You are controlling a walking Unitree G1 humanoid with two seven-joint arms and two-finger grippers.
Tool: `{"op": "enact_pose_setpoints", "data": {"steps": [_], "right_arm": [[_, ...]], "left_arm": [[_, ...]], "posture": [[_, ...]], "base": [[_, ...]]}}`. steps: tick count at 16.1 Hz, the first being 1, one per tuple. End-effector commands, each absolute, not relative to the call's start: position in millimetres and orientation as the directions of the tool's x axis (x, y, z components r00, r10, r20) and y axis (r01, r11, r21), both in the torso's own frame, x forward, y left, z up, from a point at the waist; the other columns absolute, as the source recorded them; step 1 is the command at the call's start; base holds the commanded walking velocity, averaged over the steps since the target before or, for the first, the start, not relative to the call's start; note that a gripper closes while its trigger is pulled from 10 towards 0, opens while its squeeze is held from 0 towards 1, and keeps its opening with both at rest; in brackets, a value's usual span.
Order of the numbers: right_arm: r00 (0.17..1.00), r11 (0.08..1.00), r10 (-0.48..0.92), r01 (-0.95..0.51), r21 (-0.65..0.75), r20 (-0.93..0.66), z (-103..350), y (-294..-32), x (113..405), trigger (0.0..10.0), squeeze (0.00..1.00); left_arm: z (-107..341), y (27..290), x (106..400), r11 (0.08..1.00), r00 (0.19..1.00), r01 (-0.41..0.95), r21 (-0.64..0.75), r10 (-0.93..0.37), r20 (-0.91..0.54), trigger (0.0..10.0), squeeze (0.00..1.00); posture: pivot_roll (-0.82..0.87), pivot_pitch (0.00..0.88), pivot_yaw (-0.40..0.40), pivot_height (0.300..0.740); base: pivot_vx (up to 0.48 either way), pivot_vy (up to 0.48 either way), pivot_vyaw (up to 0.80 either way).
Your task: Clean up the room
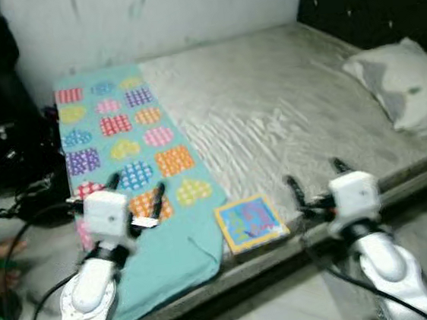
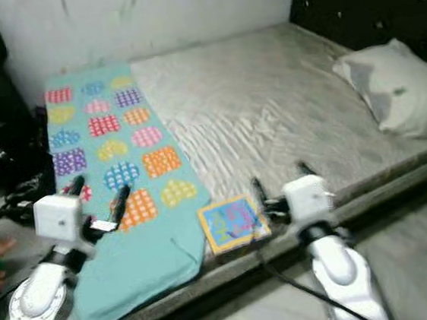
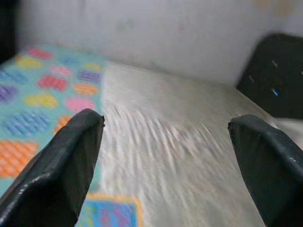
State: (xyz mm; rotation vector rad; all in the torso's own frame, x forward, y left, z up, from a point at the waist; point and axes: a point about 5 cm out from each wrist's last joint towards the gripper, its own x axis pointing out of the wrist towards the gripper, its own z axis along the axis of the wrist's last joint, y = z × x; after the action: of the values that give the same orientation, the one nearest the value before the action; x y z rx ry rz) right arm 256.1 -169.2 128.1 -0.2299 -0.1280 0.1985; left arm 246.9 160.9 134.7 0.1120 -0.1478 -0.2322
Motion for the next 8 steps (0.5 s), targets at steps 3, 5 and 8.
{"op": "enact_pose_setpoints", "data": {"steps": [3,5,8], "right_arm": [[0.975,0.962,0.178,-0.143,-0.231,0.136,133.8,-166.7,267.0,10.0,0.00],[0.970,0.967,0.173,-0.135,-0.217,0.168,139.1,-159.6,279.3,10.0,0.00],[0.972,0.969,0.158,-0.119,-0.217,0.172,138.6,-162.2,285.0,10.0,0.00]], "left_arm": [[135.6,155.8,252.7,0.963,0.956,0.240,0.125,-0.257,0.143,10.0,0.00],[138.7,161.9,261.6,0.963,0.956,0.233,0.134,-0.252,0.151,10.0,0.00],[139.9,161.6,263.3,0.966,0.957,0.223,0.129,-0.242,0.161,10.0,0.00]], "posture": [[-0.01,0.000,-0.012,0.740],[0.00,0.000,-0.002,0.740],[0.01,0.000,-0.004,0.740]], "base": [[0.000,0.000,0.80],[0.000,0.000,0.80],[0.000,0.000,0.80]]}}
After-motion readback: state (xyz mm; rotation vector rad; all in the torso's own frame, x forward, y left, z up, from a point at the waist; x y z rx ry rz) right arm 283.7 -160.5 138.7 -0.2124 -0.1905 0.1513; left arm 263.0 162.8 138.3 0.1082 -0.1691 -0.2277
